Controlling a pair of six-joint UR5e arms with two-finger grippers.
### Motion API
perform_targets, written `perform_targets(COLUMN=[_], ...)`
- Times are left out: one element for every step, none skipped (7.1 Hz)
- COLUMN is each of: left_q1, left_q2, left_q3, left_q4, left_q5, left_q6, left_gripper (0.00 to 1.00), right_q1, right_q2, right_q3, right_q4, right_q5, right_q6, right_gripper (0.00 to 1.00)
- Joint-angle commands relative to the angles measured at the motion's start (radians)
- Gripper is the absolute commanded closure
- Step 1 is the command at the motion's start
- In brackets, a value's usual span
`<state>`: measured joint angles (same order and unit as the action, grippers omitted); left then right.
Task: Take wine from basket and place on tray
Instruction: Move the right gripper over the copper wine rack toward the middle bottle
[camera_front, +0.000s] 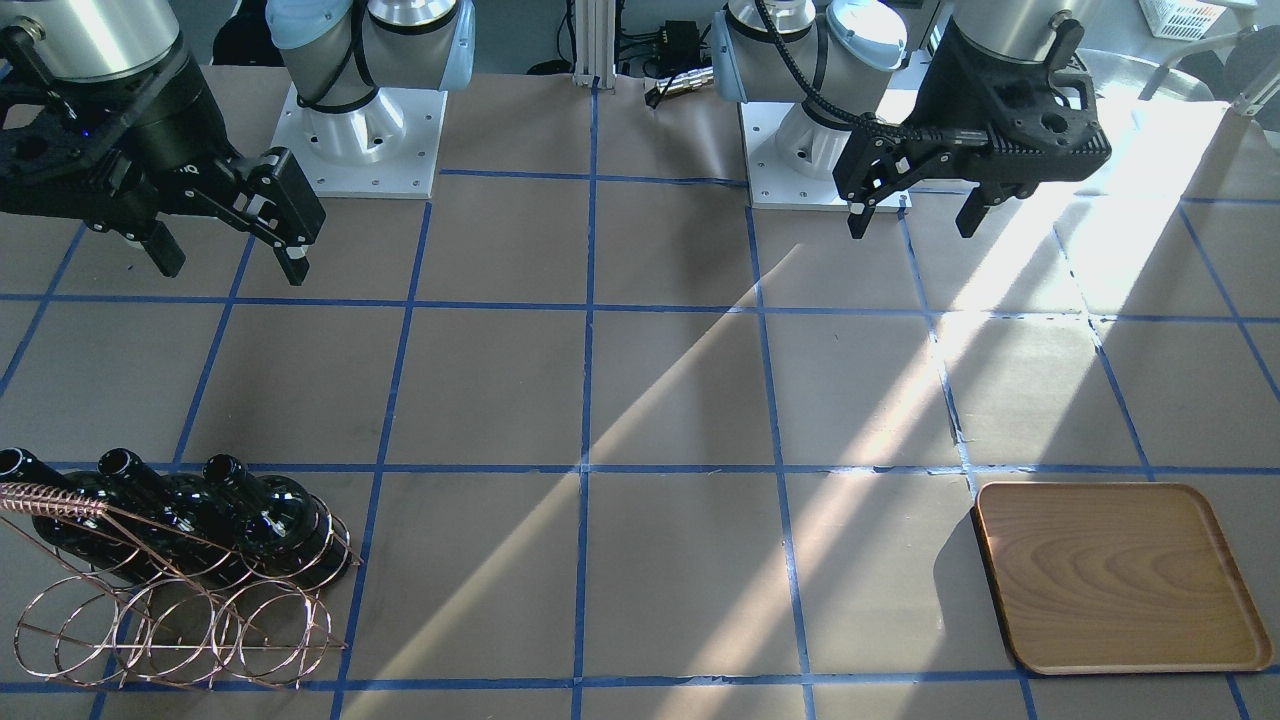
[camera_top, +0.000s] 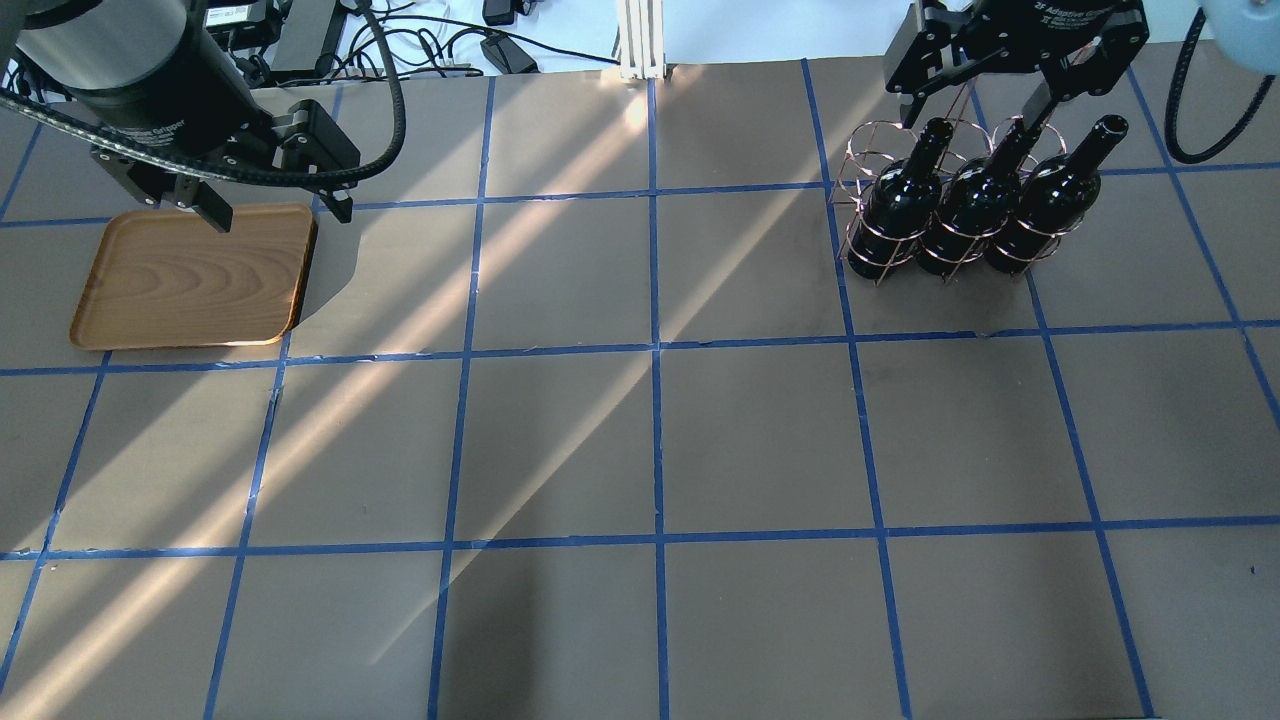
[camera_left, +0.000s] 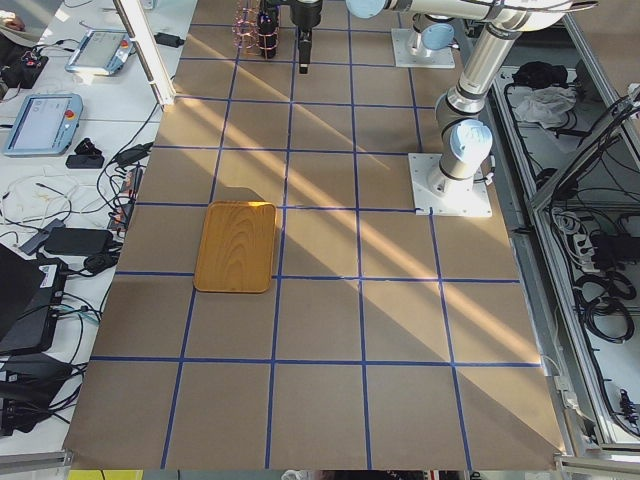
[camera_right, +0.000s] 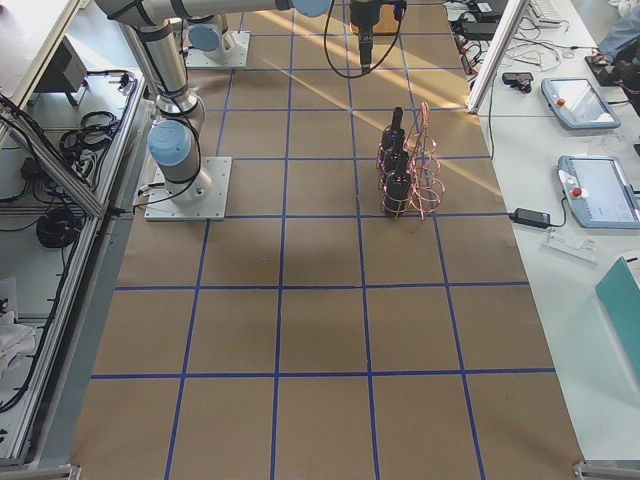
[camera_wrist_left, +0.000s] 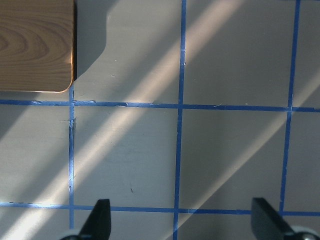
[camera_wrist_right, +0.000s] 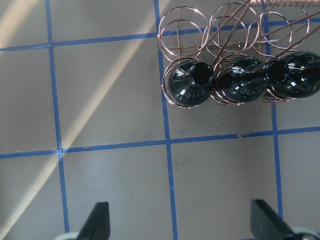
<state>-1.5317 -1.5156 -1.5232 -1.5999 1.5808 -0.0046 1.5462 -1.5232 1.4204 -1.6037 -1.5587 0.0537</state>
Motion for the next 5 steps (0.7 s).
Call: perform_targets(left_q1=[0.001, 0.001, 0.001, -0.001, -0.001], left_q2=[0.0, 0.0, 0.0, -0.003, -0.002], left_q3=[0.0, 0.0, 0.0, 0.0, 0.0], left_q4=[0.0, 0.0, 0.0, 0.003, 0.001], left_q5=[0.001, 0.001, -0.002, 0.001, -0.001], left_q6=[0.0, 0.0, 0.0, 0.0, 0.0], left_gripper=[0.0, 0.0, 0.0, 0.0, 0.0], right_q1=[0.0, 0.0, 0.0, -0.006, -0.023], right_q2=[0.0, 0.001, 0.001, 0.009, 0.018], right_q3=[0.0, 0.0, 0.0, -0.002, -0.009], right_q4=[0.001, 0.001, 0.001, 0.001, -0.016], right_q5=[-0.003, 0.0, 0.002, 0.008, 0.005], right_q6=[0.0, 0.0, -0.002, -0.017, -0.023], right_gripper=[0.0, 0.0, 0.0, 0.0, 0.0])
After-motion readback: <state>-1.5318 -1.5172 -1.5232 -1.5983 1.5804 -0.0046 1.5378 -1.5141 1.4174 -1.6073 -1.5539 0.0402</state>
